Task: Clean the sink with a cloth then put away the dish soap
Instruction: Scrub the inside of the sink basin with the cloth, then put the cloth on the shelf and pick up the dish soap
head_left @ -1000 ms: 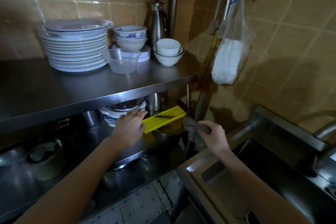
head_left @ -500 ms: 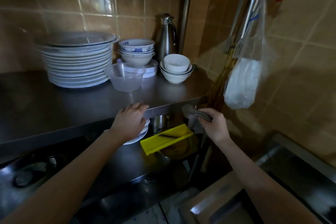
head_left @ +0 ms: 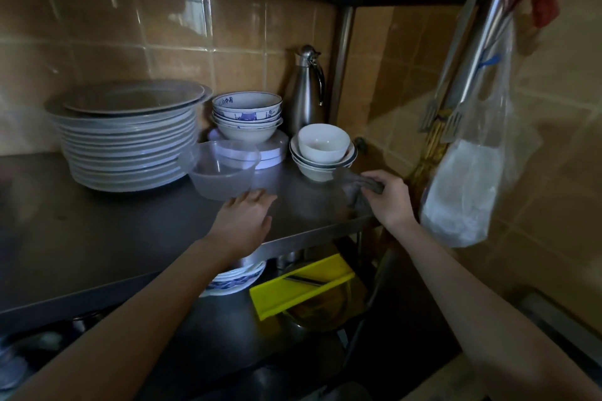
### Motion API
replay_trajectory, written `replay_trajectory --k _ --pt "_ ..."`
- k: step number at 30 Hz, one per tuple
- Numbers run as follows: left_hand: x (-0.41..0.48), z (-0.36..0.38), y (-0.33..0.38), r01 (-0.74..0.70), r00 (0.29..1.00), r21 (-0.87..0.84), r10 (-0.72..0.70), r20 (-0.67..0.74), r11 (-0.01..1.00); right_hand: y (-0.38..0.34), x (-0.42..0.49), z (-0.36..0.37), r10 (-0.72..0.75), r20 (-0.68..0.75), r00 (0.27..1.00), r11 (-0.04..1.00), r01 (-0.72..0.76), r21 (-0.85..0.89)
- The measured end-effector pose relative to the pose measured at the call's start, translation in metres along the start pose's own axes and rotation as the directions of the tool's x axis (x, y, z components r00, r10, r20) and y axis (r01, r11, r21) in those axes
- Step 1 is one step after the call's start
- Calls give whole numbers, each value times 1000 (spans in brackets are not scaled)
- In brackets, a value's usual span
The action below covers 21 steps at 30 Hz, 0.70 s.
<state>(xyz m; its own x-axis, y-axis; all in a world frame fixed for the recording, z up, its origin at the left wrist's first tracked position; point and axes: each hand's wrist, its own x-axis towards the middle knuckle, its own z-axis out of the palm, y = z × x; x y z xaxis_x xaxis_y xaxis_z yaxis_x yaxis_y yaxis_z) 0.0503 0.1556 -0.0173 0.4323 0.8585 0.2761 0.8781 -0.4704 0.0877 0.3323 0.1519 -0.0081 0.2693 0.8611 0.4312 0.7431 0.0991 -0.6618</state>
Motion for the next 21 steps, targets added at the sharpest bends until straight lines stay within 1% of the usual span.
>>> replay_trajectory --k 6,12,15,17,21 --pt "11 6 -4 3 1000 6 -3 19 1000 14 25 16 16 57 998 999 -13 -48" --pt "10 10 -9 20 999 -17 -19 37 1000 29 23 26 86 132 988 989 -69 -134" --pt "5 8 -10 20 999 -11 -19 40 1000 32 20 27 103 166 981 986 -80 -144" --pt "1 6 -9 19 999 -14 -18 43 1000 29 16 26 98 163 982 987 -76 -138" --pt "-12 2 -7 14 999 -9 -14 39 1000 22 3 16 91 102 991 988 -77 -137"
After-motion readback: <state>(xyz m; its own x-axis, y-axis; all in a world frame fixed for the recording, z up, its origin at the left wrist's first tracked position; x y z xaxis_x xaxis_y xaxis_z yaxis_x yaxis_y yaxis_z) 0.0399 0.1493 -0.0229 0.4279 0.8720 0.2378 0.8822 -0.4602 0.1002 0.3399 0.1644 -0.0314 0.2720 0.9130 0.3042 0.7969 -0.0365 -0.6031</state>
